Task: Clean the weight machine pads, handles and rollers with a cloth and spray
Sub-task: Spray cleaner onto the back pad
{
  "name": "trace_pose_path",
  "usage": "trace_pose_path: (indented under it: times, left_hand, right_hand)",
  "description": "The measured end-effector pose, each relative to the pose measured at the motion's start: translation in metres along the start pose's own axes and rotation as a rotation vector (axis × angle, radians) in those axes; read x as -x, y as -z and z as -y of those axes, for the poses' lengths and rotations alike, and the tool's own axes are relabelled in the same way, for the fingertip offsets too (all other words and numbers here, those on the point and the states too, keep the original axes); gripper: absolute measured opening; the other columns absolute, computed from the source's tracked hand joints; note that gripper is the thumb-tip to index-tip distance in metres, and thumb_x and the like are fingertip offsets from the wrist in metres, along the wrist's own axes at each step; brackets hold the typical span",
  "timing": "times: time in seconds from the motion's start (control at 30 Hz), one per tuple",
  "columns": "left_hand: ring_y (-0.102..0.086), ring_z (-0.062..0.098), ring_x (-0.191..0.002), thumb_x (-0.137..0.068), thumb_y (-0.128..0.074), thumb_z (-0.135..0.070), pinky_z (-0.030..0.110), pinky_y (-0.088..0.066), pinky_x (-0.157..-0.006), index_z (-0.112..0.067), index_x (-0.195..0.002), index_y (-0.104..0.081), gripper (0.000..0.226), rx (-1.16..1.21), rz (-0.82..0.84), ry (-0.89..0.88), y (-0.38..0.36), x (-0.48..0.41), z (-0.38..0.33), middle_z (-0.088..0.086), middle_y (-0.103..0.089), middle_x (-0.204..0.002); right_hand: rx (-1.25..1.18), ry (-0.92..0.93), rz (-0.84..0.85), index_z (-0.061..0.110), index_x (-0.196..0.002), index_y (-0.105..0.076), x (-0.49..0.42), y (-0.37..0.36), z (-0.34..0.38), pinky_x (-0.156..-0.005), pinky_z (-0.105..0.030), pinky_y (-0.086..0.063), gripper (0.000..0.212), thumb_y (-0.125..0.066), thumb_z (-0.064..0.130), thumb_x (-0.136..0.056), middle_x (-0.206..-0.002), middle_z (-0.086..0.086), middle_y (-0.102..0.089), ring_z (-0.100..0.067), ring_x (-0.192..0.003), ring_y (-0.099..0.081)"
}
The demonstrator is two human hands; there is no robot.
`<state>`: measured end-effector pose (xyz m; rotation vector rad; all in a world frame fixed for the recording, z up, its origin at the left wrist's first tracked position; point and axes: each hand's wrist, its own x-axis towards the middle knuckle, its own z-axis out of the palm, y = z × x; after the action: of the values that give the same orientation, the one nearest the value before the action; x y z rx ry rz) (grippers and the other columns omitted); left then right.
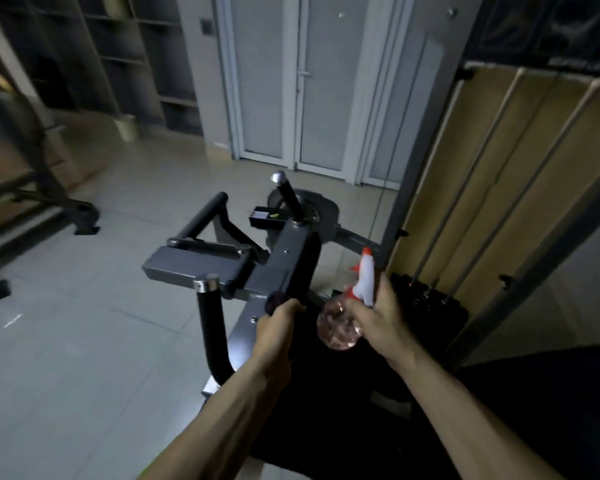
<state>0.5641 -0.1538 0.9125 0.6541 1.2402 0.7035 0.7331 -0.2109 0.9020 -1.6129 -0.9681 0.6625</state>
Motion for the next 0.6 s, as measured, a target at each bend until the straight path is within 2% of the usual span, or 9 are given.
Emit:
trace_pose_path:
  times: [0.03,0.1,0.13,0.2,0.27,0.33,0.43,0.53,0.6]
  left_hand:
    - [-0.062,0.021,-0.056,-0.079,-0.070,-0.021,0.024,-0.044,-0.051,0.001,-0.106,-0.065,0.035,-0.016,0.001,-0.031,0.006,0.001,-0.009,0.009,-0.065,-0.073]
    - [-0.059,0.016,-0.046,-0.080,-0.065,-0.010,0.021,-0.041,-0.045,-0.003,-0.110,-0.063,0.031,-0.020,0.024,-0.075,0.015,0.006,-0.029,0.005,-0.061,-0.064]
    - [-0.062,0.016,-0.050,-0.077,-0.066,-0.010,0.022,-0.044,-0.047,-0.002,-0.122,-0.062,0.046,-0.035,0.036,-0.089,0.019,0.004,-0.035,0.006,-0.063,-0.068]
    - [-0.069,0.022,-0.068,-0.070,-0.068,-0.015,0.028,-0.050,-0.059,-0.009,-0.123,-0.063,0.053,-0.084,0.072,-0.088,0.027,0.003,-0.042,0.009,-0.071,-0.081]
    - [-0.068,0.024,-0.071,-0.077,-0.066,-0.012,0.031,-0.050,-0.064,-0.011,-0.111,-0.067,0.034,-0.105,0.063,-0.085,0.033,-0.002,-0.043,0.008,-0.072,-0.078]
    - [-0.064,0.021,-0.062,-0.084,-0.063,-0.007,0.028,-0.047,-0.058,-0.009,-0.099,-0.067,0.016,-0.109,0.070,-0.058,0.038,-0.007,-0.044,0.004,-0.067,-0.066]
    - [-0.061,0.018,-0.054,-0.087,-0.062,-0.006,0.024,-0.044,-0.052,-0.007,-0.098,-0.066,0.013,-0.076,0.096,-0.021,0.042,-0.010,-0.045,0.005,-0.064,-0.063]
    - [-0.065,0.019,-0.059,-0.089,-0.062,-0.009,0.026,-0.047,-0.055,-0.006,-0.109,-0.067,0.021,-0.052,0.124,0.002,0.042,-0.016,-0.044,0.009,-0.068,-0.074]
    - [-0.068,0.019,-0.064,-0.086,-0.065,-0.015,0.028,-0.049,-0.056,-0.009,-0.117,-0.067,0.032,-0.061,0.142,0.007,0.038,-0.022,-0.043,0.009,-0.072,-0.080]
  right_hand:
    - [0.001,0.034,0.030,0.030,-0.127,-0.056,-0.016,-0.010,0.012,-0.084,-0.032,-0.055,0.054,-0.077,0.027,-0.078,-0.103,0.008,-0.071,-0.011,-0.096,-0.069]
    - [0.026,0.098,0.139,0.029,-0.122,-0.057,-0.047,-0.032,0.036,-0.087,-0.040,-0.060,0.046,-0.079,0.027,-0.082,-0.105,0.011,-0.074,-0.010,-0.098,-0.071]
    - [0.061,0.122,0.196,0.034,-0.119,-0.058,-0.059,-0.043,0.046,-0.090,-0.044,-0.061,0.041,-0.079,0.024,-0.085,-0.108,0.010,-0.075,-0.011,-0.100,-0.072]
    - [0.144,0.164,0.255,0.040,-0.111,-0.061,-0.081,-0.065,0.062,-0.091,-0.047,-0.061,0.036,-0.080,0.022,-0.086,-0.108,0.008,-0.075,-0.012,-0.100,-0.072]
    - [0.206,0.200,0.261,0.030,-0.112,-0.065,-0.097,-0.086,0.072,-0.093,-0.047,-0.059,0.034,-0.082,0.019,-0.085,-0.107,0.004,-0.075,-0.015,-0.099,-0.072]
    - [0.260,0.197,0.289,0.016,-0.116,-0.066,-0.108,-0.104,0.075,-0.095,-0.046,-0.057,0.035,-0.082,0.013,-0.085,-0.107,0.000,-0.075,-0.017,-0.100,-0.071]
    - [0.305,0.168,0.338,0.013,-0.113,-0.068,-0.117,-0.120,0.071,-0.095,-0.049,-0.055,0.033,-0.082,0.011,-0.084,-0.104,-0.002,-0.075,-0.021,-0.099,-0.071]
    - [0.318,0.163,0.367,0.015,-0.114,-0.069,-0.119,-0.119,0.062,-0.097,-0.044,-0.055,0.031,-0.080,0.010,-0.085,-0.105,0.001,-0.076,-0.013,-0.101,-0.071]
    - [0.290,0.119,0.448,0.019,-0.131,-0.064,-0.116,-0.109,0.062,-0.106,-0.033,-0.052,0.045,-0.076,0.008,-0.089,-0.122,0.006,-0.073,-0.003,-0.110,-0.067]
